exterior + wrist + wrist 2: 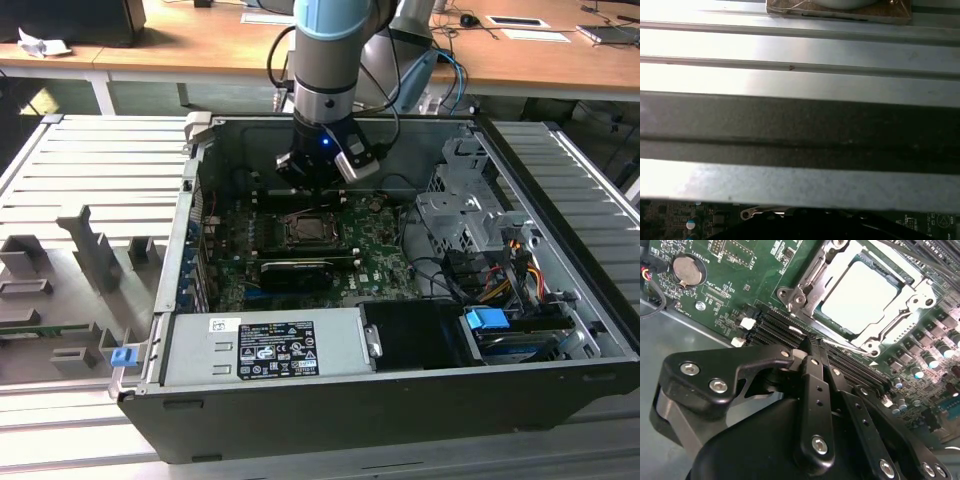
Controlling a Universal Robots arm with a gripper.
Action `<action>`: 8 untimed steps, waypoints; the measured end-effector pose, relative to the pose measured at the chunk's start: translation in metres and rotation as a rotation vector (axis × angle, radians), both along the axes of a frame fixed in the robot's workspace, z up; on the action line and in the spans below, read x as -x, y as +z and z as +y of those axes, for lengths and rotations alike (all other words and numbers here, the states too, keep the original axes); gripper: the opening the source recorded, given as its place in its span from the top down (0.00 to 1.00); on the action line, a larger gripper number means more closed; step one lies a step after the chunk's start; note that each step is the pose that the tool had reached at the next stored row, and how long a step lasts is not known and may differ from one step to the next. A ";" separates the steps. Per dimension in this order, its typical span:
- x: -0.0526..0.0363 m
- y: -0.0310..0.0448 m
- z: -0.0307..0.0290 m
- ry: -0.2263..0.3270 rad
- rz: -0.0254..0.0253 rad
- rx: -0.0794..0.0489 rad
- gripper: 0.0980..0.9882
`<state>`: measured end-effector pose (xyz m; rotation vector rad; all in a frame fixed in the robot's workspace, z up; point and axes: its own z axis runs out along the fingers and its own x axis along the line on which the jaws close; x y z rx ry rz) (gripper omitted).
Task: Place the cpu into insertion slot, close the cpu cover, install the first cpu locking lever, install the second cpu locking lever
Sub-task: 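Install the first cpu locking lever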
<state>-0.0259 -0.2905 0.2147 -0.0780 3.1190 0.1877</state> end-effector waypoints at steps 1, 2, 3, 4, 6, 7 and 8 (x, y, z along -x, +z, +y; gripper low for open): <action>-0.0003 -0.0001 0.0000 0.000 0.0001 0.000 0.99; -0.0005 -0.0001 -0.0001 0.000 0.0002 0.000 0.99; -0.0006 -0.0002 -0.0003 0.000 0.0000 0.000 0.99; -0.0006 -0.0003 -0.0007 0.000 -0.0001 0.000 0.99; -0.0006 -0.0002 -0.0018 0.000 0.0000 0.000 0.99; -0.0006 -0.0002 -0.0022 0.000 0.0000 0.000 0.99; -0.0008 -0.0003 -0.0023 0.000 0.0000 0.000 0.99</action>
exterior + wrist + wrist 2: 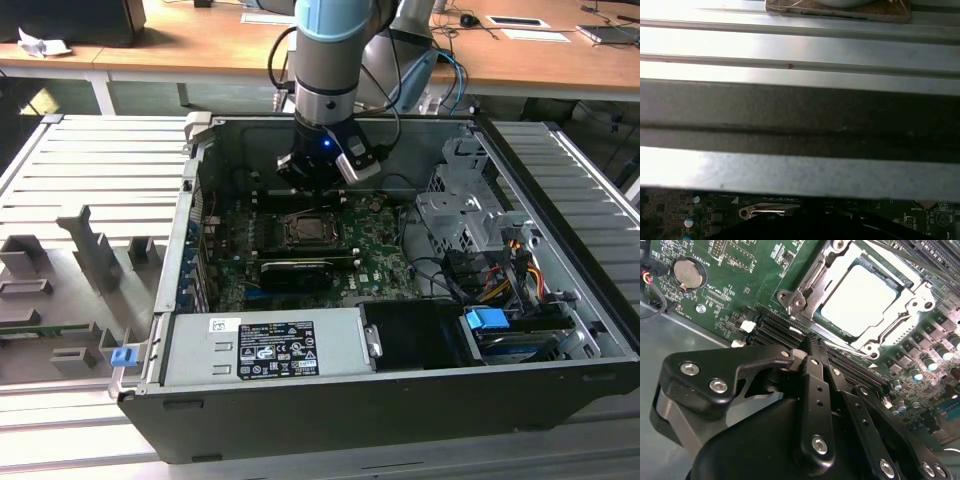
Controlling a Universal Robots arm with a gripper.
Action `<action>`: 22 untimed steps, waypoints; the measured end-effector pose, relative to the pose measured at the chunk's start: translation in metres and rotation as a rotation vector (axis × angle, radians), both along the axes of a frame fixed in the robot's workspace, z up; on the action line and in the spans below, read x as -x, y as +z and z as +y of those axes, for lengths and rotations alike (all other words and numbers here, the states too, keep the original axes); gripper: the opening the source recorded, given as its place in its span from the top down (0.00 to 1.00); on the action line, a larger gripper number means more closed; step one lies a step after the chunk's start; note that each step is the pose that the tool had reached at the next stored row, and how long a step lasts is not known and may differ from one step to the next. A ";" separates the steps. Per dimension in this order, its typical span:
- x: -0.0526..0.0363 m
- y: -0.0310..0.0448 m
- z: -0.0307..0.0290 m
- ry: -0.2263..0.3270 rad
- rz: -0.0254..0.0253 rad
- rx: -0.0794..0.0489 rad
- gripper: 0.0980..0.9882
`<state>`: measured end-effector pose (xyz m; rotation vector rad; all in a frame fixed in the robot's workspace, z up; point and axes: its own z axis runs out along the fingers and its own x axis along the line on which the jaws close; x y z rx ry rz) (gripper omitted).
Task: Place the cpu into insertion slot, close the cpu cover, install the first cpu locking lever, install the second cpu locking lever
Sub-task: 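Install the first cpu locking lever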
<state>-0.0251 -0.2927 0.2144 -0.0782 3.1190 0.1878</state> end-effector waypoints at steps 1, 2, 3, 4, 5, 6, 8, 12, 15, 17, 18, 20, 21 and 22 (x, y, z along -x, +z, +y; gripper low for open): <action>-0.0004 0.0000 0.0000 0.000 0.0001 0.000 0.99; -0.0011 -0.0001 -0.0001 0.000 0.0001 0.000 0.99; -0.0019 -0.0004 -0.0001 0.000 0.0001 0.000 0.99; -0.0033 -0.0007 -0.0001 0.000 0.0000 0.000 0.99; -0.0050 -0.0015 -0.0001 0.000 0.0000 0.000 0.99; -0.0061 -0.0020 -0.0001 0.000 0.0000 0.000 0.99; -0.0074 -0.0033 -0.0001 0.000 0.0001 0.000 0.99; -0.0075 -0.0071 -0.0001 0.001 0.0000 0.000 0.99; -0.0075 -0.0092 -0.0001 0.001 0.0001 0.000 0.99; -0.0075 -0.0100 -0.0001 0.002 0.0001 0.001 0.99; -0.0075 -0.0102 -0.0001 0.002 0.0002 0.001 0.99; -0.0075 -0.0106 -0.0002 0.002 0.0003 0.001 0.99; -0.0075 -0.0108 -0.0001 0.002 0.0002 0.001 0.99; -0.0075 -0.0109 -0.0001 0.002 0.0001 0.001 0.99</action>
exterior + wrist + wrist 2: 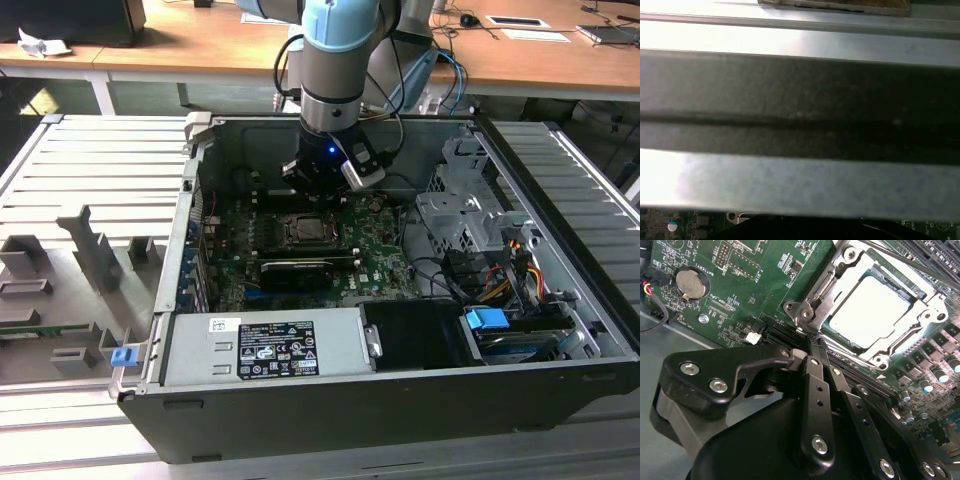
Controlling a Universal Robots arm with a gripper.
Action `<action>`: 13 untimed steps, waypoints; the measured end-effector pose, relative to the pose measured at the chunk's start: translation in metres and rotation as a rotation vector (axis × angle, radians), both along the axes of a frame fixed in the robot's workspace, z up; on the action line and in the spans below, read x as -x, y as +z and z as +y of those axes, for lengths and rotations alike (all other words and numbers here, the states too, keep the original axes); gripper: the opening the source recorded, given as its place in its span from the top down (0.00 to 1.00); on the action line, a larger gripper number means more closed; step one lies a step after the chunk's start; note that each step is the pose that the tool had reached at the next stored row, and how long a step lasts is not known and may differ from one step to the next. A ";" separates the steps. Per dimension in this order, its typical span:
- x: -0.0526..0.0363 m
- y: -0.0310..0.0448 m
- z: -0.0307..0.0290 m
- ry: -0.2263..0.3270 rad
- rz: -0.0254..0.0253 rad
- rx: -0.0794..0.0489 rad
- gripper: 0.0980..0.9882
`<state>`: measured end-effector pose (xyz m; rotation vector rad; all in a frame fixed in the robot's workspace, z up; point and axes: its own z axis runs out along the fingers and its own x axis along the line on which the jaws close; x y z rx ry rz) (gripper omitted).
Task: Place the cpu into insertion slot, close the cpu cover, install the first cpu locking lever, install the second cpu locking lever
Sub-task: 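Install the first cpu locking lever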
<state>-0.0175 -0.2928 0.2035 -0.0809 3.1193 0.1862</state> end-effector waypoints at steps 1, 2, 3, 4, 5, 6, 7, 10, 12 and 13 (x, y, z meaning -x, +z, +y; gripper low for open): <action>0.0000 -0.0001 0.0000 0.000 -0.0001 0.000 0.99; 0.0000 0.0004 0.0000 0.000 -0.0002 0.000 0.99; -0.0001 0.0009 0.0001 0.000 -0.0005 -0.001 0.99; 0.0000 0.0011 0.0000 0.000 -0.0002 0.000 0.99; 0.0000 0.0012 -0.0001 0.000 0.0000 0.001 0.99; -0.0001 0.0010 -0.0001 0.000 -0.0001 0.003 0.99; -0.0001 0.0009 -0.0002 0.000 0.0000 0.003 0.99; -0.0002 0.0002 -0.0003 0.000 0.0001 0.005 0.99; -0.0004 -0.0003 -0.0005 0.000 0.0000 0.005 0.99; -0.0004 -0.0006 -0.0008 0.000 -0.0001 0.005 0.99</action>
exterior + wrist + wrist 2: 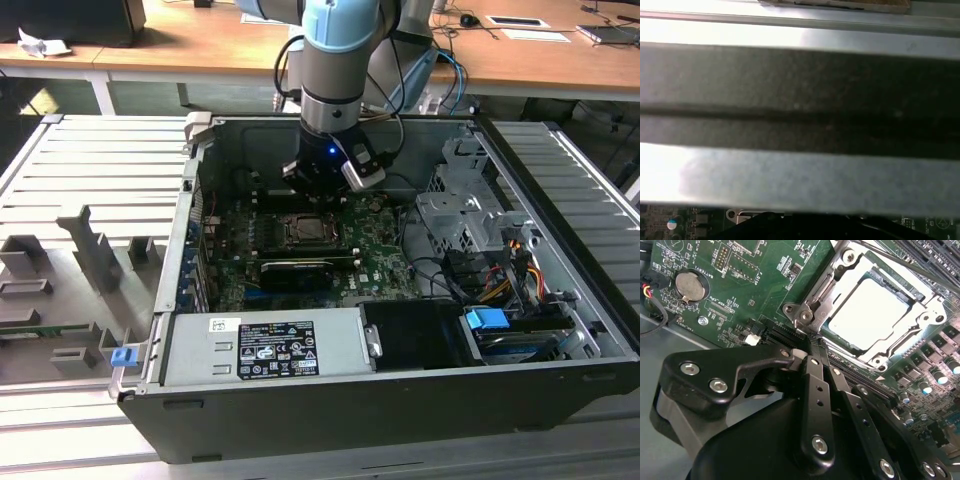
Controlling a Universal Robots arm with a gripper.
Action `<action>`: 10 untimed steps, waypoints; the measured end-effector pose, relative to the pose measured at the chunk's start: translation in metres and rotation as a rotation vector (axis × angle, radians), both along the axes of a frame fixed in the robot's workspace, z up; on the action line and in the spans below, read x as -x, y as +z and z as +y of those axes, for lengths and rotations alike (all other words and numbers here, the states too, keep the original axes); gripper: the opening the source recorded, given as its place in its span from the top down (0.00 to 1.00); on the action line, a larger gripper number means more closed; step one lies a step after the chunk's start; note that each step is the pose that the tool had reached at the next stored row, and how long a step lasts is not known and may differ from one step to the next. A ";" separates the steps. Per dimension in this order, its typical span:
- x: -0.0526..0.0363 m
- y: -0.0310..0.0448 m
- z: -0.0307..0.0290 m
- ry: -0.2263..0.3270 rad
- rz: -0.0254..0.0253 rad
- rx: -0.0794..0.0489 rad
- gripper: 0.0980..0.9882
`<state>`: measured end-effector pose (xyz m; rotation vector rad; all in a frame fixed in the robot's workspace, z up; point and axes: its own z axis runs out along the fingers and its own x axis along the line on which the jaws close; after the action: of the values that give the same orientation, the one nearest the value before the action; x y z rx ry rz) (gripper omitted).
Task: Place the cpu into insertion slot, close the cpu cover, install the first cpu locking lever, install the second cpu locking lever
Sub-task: 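Install the first cpu locking lever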
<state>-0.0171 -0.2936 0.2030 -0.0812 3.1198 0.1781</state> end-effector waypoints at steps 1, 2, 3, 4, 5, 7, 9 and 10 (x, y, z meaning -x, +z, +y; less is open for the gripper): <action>-0.0001 -0.0005 -0.0002 0.000 -0.0004 -0.001 0.99; -0.0001 -0.0009 -0.0005 0.000 -0.0004 -0.001 0.99; -0.0001 -0.0011 -0.0008 0.000 -0.0002 0.000 0.99; 0.0000 -0.0012 -0.0011 0.000 -0.0001 0.000 0.99; 0.0000 -0.0012 -0.0012 0.000 0.0000 -0.001 0.99; 0.0000 -0.0012 -0.0013 0.000 0.0000 -0.005 0.99; 0.0000 0.0010 -0.0012 0.000 -0.0001 -0.005 0.99; 0.0000 0.0031 -0.0012 0.000 -0.0001 -0.005 0.99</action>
<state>-0.0170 -0.2948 0.2061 -0.0808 3.1191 0.1862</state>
